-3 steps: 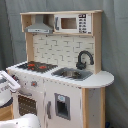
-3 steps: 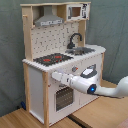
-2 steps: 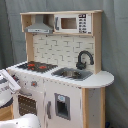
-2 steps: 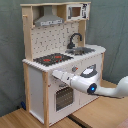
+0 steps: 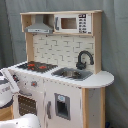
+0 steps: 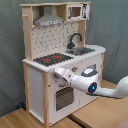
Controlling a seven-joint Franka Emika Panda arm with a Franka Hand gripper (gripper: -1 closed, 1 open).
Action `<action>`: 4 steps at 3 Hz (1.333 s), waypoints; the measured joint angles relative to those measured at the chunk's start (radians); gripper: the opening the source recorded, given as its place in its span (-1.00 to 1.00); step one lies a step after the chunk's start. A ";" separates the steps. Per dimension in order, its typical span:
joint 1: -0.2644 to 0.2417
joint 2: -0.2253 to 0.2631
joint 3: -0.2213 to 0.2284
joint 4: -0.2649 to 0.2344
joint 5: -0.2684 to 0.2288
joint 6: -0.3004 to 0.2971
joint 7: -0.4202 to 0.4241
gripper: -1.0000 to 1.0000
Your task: Play with the kitchen
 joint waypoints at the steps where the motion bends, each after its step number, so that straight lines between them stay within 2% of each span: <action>1: 0.000 0.000 0.001 -0.008 0.019 0.021 0.102 -1.00; 3: -0.001 0.000 -0.001 -0.023 0.019 0.063 0.304 -1.00; 4: -0.002 0.000 0.009 -0.026 0.020 0.094 0.331 -1.00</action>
